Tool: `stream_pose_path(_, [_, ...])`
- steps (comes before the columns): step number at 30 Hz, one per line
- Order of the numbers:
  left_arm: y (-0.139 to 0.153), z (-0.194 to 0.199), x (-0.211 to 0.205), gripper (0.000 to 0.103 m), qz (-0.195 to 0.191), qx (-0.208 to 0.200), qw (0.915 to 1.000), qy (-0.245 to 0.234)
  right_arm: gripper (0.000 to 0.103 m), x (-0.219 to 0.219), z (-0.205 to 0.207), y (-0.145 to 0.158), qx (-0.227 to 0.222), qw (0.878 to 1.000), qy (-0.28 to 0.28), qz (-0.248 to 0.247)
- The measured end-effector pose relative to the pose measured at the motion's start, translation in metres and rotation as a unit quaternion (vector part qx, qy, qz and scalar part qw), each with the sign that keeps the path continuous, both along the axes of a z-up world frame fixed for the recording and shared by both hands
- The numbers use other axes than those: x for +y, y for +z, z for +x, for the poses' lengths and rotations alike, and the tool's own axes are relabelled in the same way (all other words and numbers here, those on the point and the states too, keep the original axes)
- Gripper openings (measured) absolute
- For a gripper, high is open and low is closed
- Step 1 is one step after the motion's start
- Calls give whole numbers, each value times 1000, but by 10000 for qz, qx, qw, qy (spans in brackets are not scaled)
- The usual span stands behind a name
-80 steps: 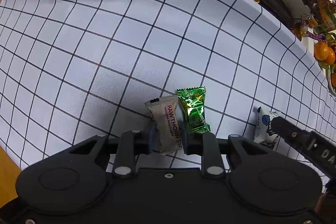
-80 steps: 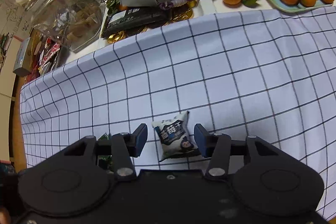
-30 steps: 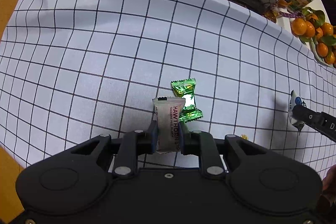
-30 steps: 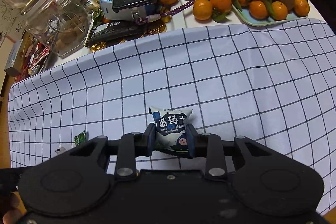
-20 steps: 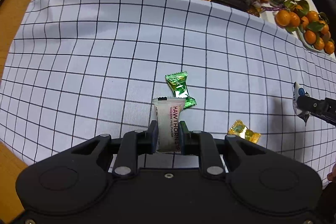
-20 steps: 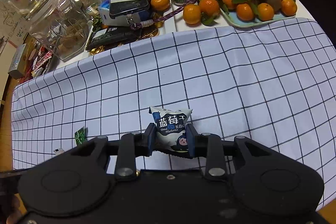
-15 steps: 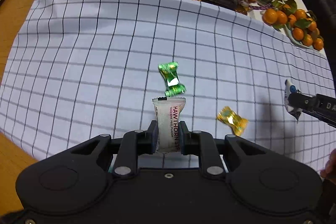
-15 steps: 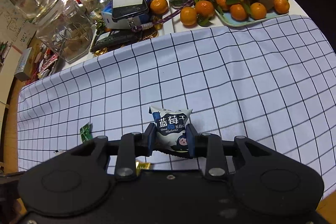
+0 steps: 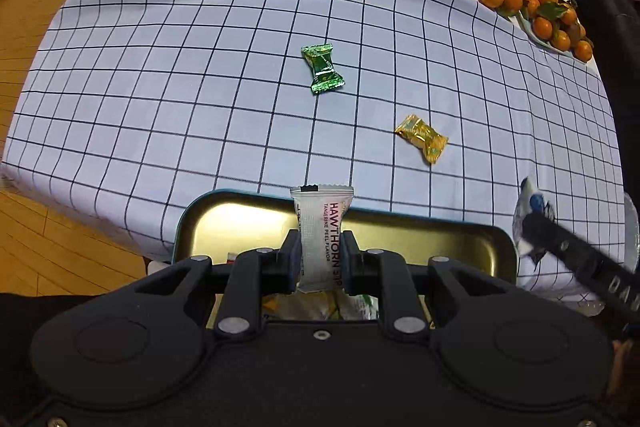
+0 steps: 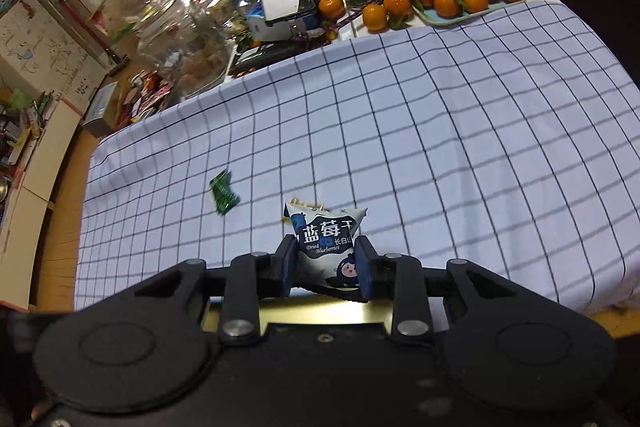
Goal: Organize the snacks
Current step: 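Lift both held snacks and carry them over the gold tray, then open both grippers to drop the hawthorn candy and blueberry packet onto the tray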
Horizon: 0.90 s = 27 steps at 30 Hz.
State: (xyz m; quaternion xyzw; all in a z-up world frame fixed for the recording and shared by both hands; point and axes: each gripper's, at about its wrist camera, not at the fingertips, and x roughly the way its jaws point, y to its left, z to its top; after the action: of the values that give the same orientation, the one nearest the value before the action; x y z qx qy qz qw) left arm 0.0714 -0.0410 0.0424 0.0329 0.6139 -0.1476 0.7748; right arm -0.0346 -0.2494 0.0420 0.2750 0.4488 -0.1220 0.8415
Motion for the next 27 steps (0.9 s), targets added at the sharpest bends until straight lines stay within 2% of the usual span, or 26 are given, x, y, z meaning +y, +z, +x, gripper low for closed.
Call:
stream_pose_path(7, [5,-13,6,27,94,-51,9999,-40,33,34,-46,0,26,9998,116,188])
stream_pose_path(12, [2,-15,3,27,146,24,9998,-103,33,50,-63,1,97,9997,202,130])
stream_pose_path(19, [5,-19,0,28,137,8,9996,-236,33,53,-76,5,144,9997,184,72])
stream_pose_path(27, [9,-26,9,29,74,72,9998,-176,33,55,-82,12,91,9997,206,17])
